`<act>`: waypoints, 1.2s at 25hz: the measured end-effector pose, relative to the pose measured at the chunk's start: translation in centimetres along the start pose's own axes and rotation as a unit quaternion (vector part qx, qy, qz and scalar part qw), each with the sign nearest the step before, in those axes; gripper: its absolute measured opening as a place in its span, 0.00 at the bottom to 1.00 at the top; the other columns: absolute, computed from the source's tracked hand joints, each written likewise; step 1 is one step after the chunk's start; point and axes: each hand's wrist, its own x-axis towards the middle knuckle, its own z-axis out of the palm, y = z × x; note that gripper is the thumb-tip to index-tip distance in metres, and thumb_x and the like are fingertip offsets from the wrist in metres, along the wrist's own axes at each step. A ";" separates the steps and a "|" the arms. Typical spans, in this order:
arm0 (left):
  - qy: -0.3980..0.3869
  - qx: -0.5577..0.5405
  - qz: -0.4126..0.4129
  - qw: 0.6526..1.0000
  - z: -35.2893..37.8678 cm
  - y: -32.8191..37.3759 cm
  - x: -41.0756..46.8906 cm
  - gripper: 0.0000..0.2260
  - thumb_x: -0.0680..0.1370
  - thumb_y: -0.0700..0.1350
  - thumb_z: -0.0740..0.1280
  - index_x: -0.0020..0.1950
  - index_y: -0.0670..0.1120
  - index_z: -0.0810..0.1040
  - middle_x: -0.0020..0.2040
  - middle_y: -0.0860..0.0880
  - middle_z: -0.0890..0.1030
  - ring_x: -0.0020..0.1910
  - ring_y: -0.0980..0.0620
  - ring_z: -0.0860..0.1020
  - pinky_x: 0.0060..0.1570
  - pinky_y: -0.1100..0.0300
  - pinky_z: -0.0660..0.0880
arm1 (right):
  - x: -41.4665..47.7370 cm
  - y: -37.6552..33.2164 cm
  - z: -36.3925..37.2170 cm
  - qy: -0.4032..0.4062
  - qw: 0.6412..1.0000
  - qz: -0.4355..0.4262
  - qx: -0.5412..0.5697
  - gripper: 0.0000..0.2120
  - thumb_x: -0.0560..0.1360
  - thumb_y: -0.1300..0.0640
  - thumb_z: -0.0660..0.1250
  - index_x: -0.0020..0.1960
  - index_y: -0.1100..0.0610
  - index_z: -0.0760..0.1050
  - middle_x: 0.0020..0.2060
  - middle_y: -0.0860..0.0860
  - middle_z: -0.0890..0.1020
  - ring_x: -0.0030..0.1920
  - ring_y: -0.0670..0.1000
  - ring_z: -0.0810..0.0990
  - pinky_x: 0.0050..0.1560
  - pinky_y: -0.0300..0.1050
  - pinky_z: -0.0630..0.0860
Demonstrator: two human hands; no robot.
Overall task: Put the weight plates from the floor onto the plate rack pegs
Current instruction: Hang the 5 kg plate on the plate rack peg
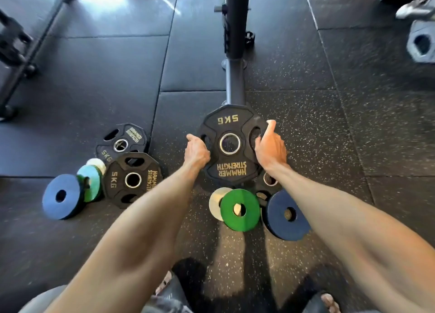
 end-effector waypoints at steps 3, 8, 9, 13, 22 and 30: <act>0.015 -0.016 0.014 1.000 -9.4 5.3 -5.2 0.29 0.78 0.38 0.67 0.73 0.35 0.56 0.66 0.36 0.75 0.66 0.36 0.74 0.62 0.48 0.71 | -1.1 -6.2 -9.5 0.037 0.999 -0.015 0.027 0.20 0.80 0.58 0.60 0.70 0.57 0.60 0.50 0.61 0.81 0.49 0.65 0.80 0.43 0.50 0.67; 0.034 -0.040 0.033 0.998 -26.2 15.0 -15.4 0.24 0.80 0.43 0.65 0.70 0.38 0.58 0.64 0.37 0.77 0.63 0.36 0.76 0.59 0.46 0.73 | -2.5 -18.1 -27.4 0.079 0.995 -0.032 0.049 0.17 0.81 0.56 0.60 0.68 0.56 0.61 0.51 0.58 0.82 0.50 0.64 0.81 0.42 0.50 0.68; 0.039 -0.049 0.036 0.997 -29.9 17.3 -17.4 0.24 0.80 0.44 0.64 0.70 0.38 0.58 0.64 0.37 0.77 0.63 0.36 0.76 0.59 0.45 0.73 | -2.5 -20.8 -31.4 0.086 0.994 -0.035 0.049 0.17 0.81 0.56 0.60 0.68 0.56 0.61 0.52 0.58 0.82 0.51 0.64 0.81 0.43 0.51 0.70; 0.077 -0.080 0.085 0.990 -43.4 26.2 -24.3 0.25 0.81 0.47 0.62 0.73 0.38 0.56 0.66 0.36 0.75 0.65 0.35 0.75 0.62 0.43 0.70 | -1.8 -30.6 -46.6 0.135 0.987 -0.045 0.072 0.16 0.82 0.54 0.60 0.67 0.55 0.62 0.54 0.58 0.81 0.53 0.64 0.80 0.49 0.55 0.75; 0.255 -0.170 0.253 0.918 -59.1 42.7 -33.7 0.21 0.84 0.49 0.59 0.73 0.42 0.60 0.60 0.41 0.81 0.59 0.38 0.79 0.56 0.47 0.73 | 1.6 -41.6 -69.6 0.311 0.923 -0.062 0.219 0.16 0.77 0.52 0.66 0.64 0.53 0.71 0.54 0.55 0.83 0.56 0.60 0.78 0.51 0.49 0.73; 0.354 -0.182 0.381 0.835 -61.0 57.0 -34.9 0.16 0.82 0.52 0.60 0.63 0.42 0.68 0.52 0.43 0.83 0.49 0.40 0.82 0.50 0.48 0.76 | 11.6 -38.7 -83.5 0.362 0.873 -0.149 0.292 0.12 0.74 0.55 0.70 0.57 0.56 0.76 0.43 0.45 0.81 0.43 0.47 0.78 0.40 0.28 0.69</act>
